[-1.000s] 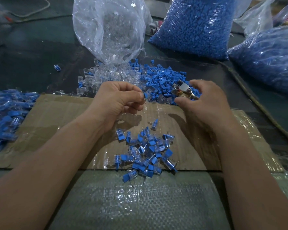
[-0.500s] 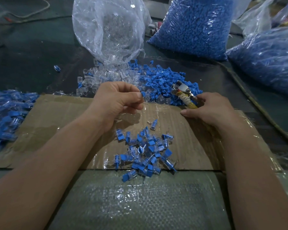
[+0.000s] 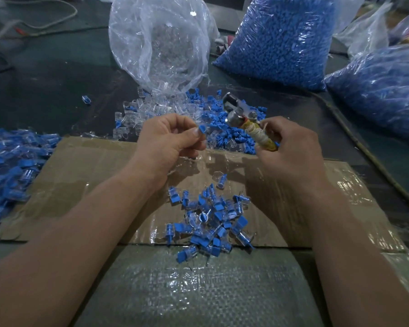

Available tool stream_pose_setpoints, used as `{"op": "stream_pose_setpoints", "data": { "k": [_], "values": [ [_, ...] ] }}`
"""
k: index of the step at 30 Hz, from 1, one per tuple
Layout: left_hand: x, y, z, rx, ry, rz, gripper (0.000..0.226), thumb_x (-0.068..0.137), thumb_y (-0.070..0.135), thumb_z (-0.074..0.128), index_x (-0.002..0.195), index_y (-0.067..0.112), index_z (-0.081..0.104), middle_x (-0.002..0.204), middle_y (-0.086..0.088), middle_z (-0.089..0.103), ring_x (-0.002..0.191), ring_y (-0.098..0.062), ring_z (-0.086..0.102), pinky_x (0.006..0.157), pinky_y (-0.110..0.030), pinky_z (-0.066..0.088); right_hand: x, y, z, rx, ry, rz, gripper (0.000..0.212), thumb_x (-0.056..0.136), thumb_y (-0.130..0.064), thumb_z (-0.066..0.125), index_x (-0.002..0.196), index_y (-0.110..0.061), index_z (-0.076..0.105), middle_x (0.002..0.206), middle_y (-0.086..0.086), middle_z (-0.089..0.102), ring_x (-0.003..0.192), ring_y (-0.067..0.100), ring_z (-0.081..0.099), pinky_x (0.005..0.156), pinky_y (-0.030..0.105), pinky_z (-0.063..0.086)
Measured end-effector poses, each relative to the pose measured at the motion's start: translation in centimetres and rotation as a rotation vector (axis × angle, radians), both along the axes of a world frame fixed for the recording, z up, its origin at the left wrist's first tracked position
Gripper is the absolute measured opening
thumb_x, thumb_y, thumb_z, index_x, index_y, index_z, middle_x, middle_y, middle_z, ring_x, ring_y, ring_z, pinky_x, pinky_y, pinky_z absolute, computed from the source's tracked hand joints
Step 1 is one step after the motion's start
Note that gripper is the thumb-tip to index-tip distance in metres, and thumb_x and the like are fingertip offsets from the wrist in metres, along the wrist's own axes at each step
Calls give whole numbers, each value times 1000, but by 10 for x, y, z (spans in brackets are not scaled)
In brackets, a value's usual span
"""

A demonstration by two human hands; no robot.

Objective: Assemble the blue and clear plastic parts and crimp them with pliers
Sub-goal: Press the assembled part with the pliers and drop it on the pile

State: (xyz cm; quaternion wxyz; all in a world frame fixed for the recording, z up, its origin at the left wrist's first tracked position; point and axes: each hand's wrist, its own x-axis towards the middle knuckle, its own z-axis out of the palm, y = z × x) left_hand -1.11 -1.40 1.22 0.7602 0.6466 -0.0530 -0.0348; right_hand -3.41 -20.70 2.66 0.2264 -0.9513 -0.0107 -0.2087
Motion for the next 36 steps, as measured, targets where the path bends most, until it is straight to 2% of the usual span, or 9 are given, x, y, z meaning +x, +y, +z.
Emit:
{"op": "stream_pose_setpoints", "data": {
  "k": [3, 5, 9, 16, 19, 23, 28, 34, 36],
  "values": [
    [0, 1, 0, 2, -35, 16, 15, 83, -5, 56, 76, 8, 57, 60, 2, 67, 59, -10, 65, 55, -19, 54, -1, 7, -3, 5, -11, 63, 13, 76, -22, 70, 86, -23, 60, 65, -14, 49, 64, 14, 51, 57, 26, 37],
    [0, 1, 0, 8, -56, 24, 15, 83, -5, 56, 76, 9, 58, 62, 2, 68, 60, -11, 66, 56, -19, 54, -1, 10, -4, 0, 0, 97, 14, 77, -26, 71, 82, -25, 58, 63, -15, 48, 60, 10, 49, 54, 24, 35],
    [-1, 1, 0, 16, -75, 46, 16, 83, -5, 56, 77, 10, 58, 62, 3, 67, 61, -11, 66, 57, -18, 53, 0, 14, -7, -35, 32, 129, 15, 78, -18, 68, 90, -17, 61, 75, -4, 57, 72, 18, 55, 62, 28, 39],
    [-1, 0, 1, 28, -106, 68, 14, 83, -3, 57, 78, 10, 58, 71, -2, 66, 61, -9, 65, 60, -19, 54, 2, 16, -11, -66, 107, 198, 27, 83, -30, 63, 104, -16, 53, 93, -7, 46, 87, 10, 42, 71, 24, 30],
    [-1, 0, 1, 35, -115, 67, 14, 83, -4, 57, 78, 10, 58, 67, 1, 67, 60, -8, 65, 59, -19, 54, 2, 16, -11, -67, 133, 201, 28, 83, -32, 62, 105, -17, 52, 94, -7, 45, 87, 10, 41, 70, 23, 29],
    [-2, -1, 2, 62, -132, 74, 17, 83, -6, 57, 76, 10, 58, 60, 6, 66, 58, -6, 64, 58, -19, 54, 3, 15, -11, -85, 165, 223, 23, 84, -33, 61, 99, -21, 47, 89, -7, 44, 82, 9, 39, 65, 12, 25],
    [-5, -4, 2, 100, -172, 78, 20, 81, -7, 57, 74, 11, 57, 63, 2, 64, 58, -5, 63, 58, -18, 54, 2, 16, -10, -87, 171, 238, 22, 84, -31, 62, 97, -23, 46, 91, -6, 45, 83, 9, 39, 69, 21, 26],
    [-5, -5, 0, 106, -180, 101, 20, 82, -6, 57, 75, 13, 58, 68, 0, 64, 61, -7, 64, 60, -20, 55, 2, 17, -10, -95, 171, 244, 21, 85, -29, 61, 99, -20, 49, 92, -6, 45, 83, 9, 37, 65, 10, 23],
    [-5, -5, -1, 104, -179, 103, 20, 82, -6, 58, 76, 13, 58, 63, 4, 65, 61, -7, 64, 60, -19, 54, 2, 16, -11, -94, 175, 241, 24, 84, -28, 62, 104, -19, 52, 93, -6, 45, 84, 9, 38, 65, 12, 24]
  ]
}}
